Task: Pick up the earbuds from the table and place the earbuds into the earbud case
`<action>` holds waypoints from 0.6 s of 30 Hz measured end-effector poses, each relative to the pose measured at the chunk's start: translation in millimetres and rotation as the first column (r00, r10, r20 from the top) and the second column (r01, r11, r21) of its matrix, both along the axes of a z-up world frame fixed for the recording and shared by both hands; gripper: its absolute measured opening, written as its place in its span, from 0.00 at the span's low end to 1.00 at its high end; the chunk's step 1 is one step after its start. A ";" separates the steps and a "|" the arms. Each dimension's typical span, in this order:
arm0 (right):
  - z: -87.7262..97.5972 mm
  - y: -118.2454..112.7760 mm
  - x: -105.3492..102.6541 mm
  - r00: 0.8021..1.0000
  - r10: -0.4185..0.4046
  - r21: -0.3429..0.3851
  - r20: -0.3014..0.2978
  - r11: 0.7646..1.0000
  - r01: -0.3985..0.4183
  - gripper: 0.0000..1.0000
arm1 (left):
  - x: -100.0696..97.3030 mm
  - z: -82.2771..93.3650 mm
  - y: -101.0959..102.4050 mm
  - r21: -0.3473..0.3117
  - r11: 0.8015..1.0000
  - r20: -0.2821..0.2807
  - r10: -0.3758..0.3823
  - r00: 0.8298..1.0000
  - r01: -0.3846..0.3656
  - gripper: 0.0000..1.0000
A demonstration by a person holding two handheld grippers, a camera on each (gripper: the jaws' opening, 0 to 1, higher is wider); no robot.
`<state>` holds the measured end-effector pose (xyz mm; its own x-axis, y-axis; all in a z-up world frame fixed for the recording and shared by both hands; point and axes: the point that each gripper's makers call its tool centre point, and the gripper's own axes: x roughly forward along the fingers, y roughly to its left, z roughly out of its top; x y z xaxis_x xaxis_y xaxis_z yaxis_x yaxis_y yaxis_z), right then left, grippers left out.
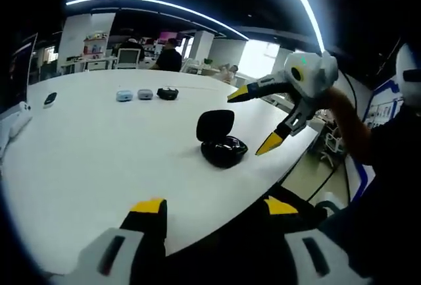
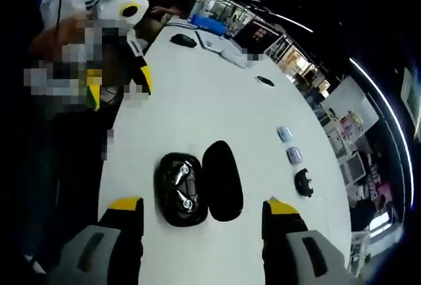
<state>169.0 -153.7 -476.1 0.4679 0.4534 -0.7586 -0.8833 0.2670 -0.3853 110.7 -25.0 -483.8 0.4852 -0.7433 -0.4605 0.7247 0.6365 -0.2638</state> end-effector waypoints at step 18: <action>-26.2 5.2 3.9 0.993 0.086 -0.129 -0.082 0.987 -0.096 0.56 | -8.0 15.1 -1.9 0.001 1.000 0.043 -0.019 0.999 0.019 0.61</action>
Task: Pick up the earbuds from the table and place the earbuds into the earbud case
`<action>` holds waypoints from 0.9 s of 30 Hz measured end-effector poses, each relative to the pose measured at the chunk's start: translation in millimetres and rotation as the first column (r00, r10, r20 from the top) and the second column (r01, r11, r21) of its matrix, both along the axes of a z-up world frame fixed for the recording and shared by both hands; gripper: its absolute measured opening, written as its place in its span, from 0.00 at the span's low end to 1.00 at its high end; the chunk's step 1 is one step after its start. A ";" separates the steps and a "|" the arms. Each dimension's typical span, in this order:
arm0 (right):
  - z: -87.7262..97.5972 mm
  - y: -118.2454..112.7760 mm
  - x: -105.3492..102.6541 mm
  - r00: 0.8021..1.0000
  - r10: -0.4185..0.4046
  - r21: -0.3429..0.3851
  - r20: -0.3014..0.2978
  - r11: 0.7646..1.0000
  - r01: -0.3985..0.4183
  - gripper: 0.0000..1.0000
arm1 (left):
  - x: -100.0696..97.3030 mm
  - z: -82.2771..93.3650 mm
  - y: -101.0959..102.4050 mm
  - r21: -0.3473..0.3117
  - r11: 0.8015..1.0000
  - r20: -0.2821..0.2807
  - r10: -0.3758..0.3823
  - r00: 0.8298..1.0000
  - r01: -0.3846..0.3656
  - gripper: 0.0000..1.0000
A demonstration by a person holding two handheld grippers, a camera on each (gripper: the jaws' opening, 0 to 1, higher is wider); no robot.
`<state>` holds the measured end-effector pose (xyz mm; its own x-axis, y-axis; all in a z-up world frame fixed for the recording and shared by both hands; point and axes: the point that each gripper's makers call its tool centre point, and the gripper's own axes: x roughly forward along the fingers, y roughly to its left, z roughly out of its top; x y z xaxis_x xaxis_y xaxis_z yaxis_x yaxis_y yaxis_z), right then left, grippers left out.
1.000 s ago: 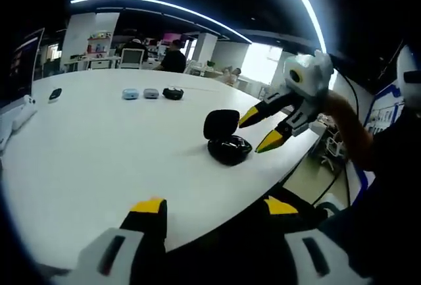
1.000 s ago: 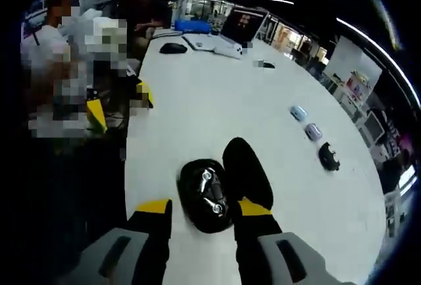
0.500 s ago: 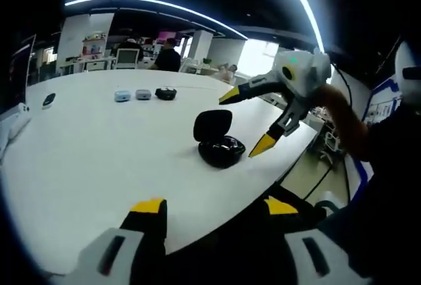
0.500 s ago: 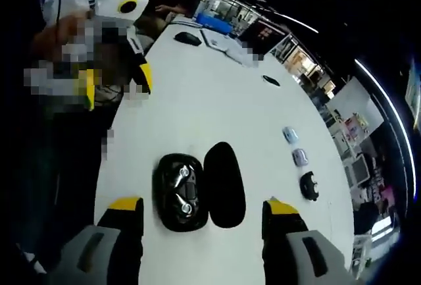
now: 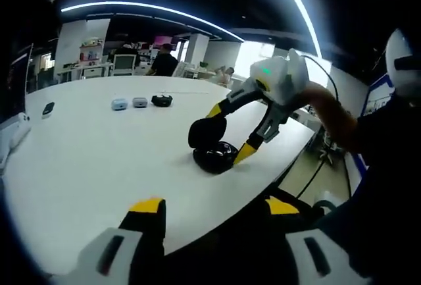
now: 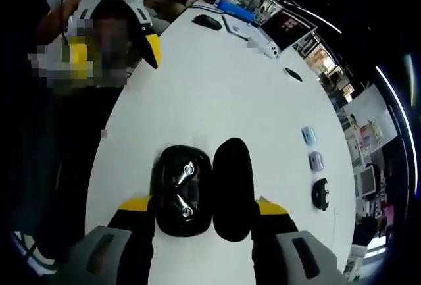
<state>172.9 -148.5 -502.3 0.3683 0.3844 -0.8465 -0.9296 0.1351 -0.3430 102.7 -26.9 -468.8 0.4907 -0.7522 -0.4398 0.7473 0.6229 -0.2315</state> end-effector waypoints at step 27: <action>5.2 -1.0 -18.5 0.995 -0.103 0.204 0.020 0.974 0.097 0.46 | -2.3 1.8 -15.6 0.029 0.998 0.021 -0.052 0.998 0.052 0.62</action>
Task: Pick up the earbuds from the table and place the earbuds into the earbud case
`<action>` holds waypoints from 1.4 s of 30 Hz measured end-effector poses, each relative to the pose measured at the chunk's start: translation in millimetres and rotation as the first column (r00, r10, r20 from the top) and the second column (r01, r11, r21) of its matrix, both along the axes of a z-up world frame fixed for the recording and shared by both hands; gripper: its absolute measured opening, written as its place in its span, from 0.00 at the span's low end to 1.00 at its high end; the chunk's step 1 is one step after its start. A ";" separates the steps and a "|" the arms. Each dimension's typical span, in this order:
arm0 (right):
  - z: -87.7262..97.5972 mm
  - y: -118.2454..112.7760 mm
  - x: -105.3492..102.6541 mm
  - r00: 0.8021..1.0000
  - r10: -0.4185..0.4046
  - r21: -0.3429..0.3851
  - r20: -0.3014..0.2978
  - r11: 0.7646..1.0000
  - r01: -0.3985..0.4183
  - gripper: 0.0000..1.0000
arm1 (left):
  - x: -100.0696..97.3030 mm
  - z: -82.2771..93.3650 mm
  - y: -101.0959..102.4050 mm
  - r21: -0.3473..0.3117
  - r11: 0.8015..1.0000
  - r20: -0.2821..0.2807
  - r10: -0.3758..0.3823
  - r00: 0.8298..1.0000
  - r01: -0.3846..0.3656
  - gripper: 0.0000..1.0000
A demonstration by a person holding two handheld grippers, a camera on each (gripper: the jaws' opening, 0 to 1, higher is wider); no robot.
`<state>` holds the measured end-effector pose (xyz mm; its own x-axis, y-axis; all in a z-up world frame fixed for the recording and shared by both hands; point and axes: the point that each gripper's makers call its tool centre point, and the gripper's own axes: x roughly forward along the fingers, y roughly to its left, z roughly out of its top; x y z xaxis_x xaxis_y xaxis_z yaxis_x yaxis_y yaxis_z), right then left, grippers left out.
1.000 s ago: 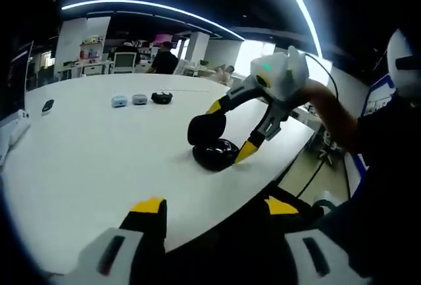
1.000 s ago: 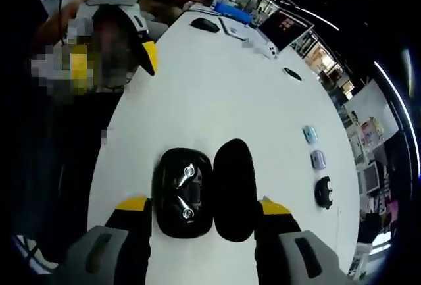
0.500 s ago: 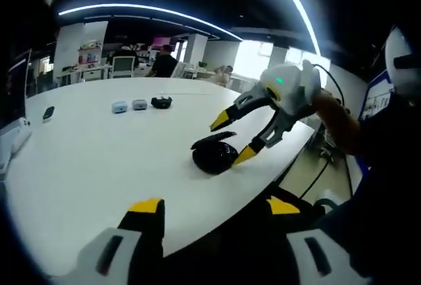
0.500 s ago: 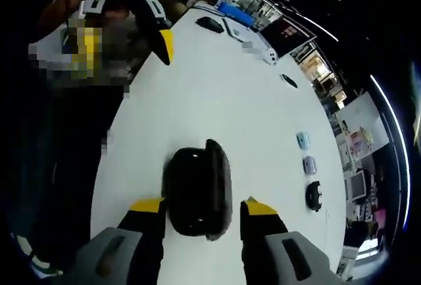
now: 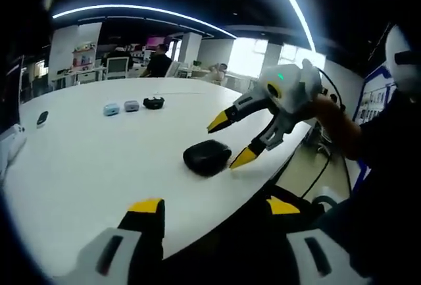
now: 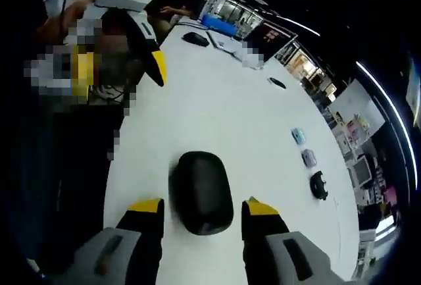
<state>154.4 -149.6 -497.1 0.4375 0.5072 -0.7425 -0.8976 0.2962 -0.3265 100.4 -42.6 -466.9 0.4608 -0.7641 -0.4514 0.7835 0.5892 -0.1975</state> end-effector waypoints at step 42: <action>-15.7 6.2 9.3 0.972 -0.166 0.462 -0.165 0.858 0.225 0.43 | 47.8 -18.3 -90.2 -0.209 0.973 -0.091 -0.117 0.989 0.096 0.78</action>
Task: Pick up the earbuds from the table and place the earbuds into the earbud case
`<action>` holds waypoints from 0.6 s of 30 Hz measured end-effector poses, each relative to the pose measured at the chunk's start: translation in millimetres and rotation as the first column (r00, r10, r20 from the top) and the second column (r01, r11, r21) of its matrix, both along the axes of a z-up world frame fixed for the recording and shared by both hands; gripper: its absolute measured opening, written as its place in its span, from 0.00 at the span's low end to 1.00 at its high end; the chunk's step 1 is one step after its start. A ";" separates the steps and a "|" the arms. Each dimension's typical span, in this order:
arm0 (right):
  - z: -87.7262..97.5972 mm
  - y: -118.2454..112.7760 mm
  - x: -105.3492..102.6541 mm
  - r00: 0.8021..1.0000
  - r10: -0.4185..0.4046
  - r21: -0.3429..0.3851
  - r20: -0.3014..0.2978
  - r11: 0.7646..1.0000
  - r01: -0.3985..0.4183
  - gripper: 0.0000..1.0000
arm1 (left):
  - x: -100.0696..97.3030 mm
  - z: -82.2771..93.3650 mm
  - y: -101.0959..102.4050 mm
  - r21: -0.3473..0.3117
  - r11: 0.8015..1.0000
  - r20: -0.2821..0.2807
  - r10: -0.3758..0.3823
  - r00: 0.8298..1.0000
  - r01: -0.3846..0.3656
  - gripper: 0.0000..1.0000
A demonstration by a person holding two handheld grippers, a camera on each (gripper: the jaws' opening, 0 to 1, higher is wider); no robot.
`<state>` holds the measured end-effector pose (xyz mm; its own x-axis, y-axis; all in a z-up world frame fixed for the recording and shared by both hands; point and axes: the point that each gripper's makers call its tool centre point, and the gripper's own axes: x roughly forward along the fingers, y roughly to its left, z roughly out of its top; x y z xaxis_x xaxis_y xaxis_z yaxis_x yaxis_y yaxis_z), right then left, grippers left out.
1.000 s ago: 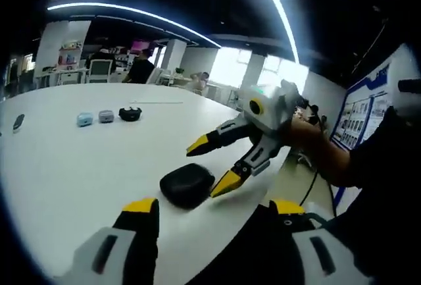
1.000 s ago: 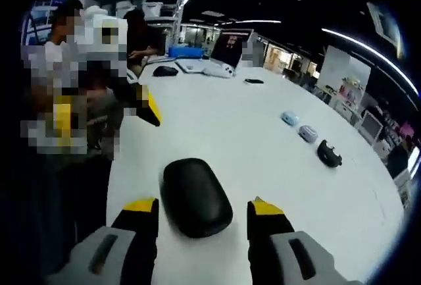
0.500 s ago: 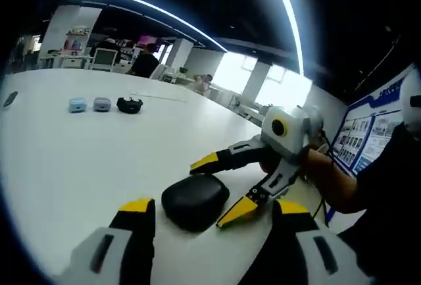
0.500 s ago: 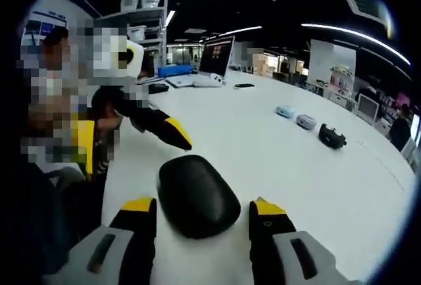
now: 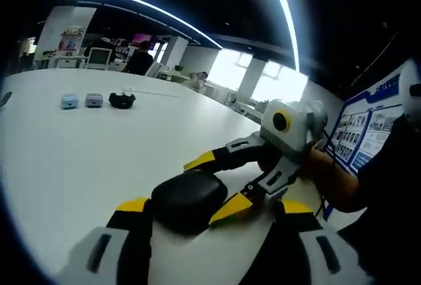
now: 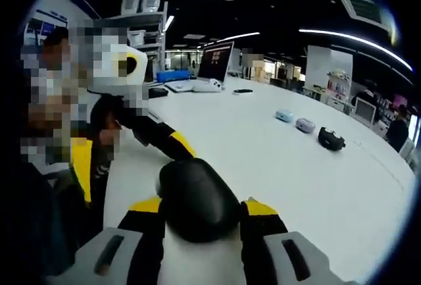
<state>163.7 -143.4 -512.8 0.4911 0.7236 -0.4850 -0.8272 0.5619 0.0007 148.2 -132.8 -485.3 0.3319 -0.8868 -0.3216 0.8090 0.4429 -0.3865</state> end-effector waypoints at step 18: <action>11.8 -22.7 -1.6 0.999 -0.032 0.009 0.010 0.999 0.032 0.40 | 8.3 17.2 -21.4 -0.038 0.999 0.017 -0.029 0.999 0.029 0.80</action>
